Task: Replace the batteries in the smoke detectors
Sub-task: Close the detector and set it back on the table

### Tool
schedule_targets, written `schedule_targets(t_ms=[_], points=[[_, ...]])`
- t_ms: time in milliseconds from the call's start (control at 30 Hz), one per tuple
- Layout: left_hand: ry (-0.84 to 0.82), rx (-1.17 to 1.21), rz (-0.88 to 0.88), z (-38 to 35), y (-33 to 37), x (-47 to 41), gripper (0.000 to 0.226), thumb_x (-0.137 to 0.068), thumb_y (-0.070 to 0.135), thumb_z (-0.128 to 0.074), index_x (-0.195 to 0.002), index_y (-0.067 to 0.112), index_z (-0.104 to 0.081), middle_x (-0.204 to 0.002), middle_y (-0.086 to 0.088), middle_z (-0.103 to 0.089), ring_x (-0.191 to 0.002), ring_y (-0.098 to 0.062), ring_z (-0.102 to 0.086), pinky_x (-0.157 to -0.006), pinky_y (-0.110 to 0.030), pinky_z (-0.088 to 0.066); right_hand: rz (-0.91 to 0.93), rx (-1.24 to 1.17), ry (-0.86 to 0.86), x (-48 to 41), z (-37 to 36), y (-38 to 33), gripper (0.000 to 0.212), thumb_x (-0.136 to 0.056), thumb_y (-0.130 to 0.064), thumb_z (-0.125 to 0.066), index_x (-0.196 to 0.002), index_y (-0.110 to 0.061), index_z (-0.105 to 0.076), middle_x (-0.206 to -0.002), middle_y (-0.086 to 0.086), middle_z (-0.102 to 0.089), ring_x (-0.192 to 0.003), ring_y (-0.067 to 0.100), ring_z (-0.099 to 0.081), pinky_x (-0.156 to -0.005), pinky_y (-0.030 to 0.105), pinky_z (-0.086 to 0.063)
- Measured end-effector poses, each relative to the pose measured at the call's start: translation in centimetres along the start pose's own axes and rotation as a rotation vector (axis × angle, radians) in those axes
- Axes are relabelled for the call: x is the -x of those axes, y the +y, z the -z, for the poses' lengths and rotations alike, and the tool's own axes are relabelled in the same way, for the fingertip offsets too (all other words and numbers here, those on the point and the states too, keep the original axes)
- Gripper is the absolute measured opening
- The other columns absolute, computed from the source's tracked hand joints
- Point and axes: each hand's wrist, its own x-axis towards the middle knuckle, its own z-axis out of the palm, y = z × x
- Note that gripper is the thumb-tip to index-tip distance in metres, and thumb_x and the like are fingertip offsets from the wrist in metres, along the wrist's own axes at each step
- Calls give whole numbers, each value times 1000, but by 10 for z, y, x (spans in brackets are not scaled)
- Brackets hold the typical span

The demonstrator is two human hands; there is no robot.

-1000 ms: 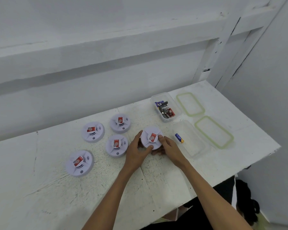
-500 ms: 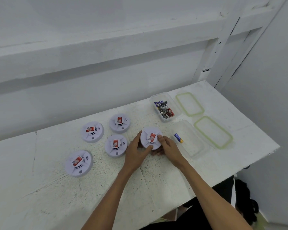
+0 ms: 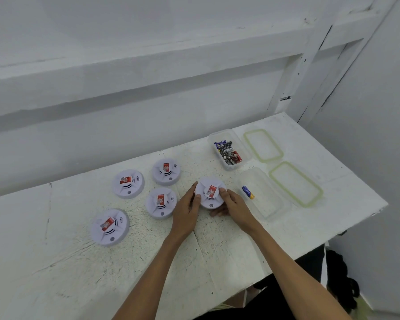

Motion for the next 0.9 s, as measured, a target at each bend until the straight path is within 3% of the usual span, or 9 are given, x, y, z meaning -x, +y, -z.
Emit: schedule_targets(t_ms=[233, 500, 667, 900], points=[[-7, -24, -1, 1, -3, 0, 44, -108, 30, -46, -152, 28, -45, -148, 23, -48, -131, 21, -40, -109, -10, -32, -7, -25, 6, 0, -1, -1, 46, -104, -46, -42, -113, -5, -61, -96, 14, -76, -79, 38, -74, -69, 36, -61], [-3, -20, -8, 0, -4, -1, 44, -108, 30, -47, -152, 27, -46, -147, 22, -49, -131, 20, -41, -106, -4, -32, -11, -25, 15, -1, -1, 0, 47, -103, -46, -42, -113, -5, -62, -95, 14, -76, -79, 38, -74, -71, 38, -60], [1, -4, -4, 0, -4, -1, 43, -108, 31, -48, -150, 29, -47, -146, 23, -51, -132, 15, -43, -106, -10, -35, -10, -32, 25, 0, -2, -1, 47, -103, -46, -43, -112, -4, -62, -95, 14, -76, -78, 39, -73, -66, 33, -59], [26, 0, 18, -1, -4, -2, 44, -107, 34, -49, -150, 29, -47, -146, 17, -53, -133, 2, -48, -109, -21, -39, -19, -30, 34, -1, -3, 1, 47, -103, -47, -43, -113, -4, -62, -95, 13, -76, -78, 39, -74, -74, 43, -60]])
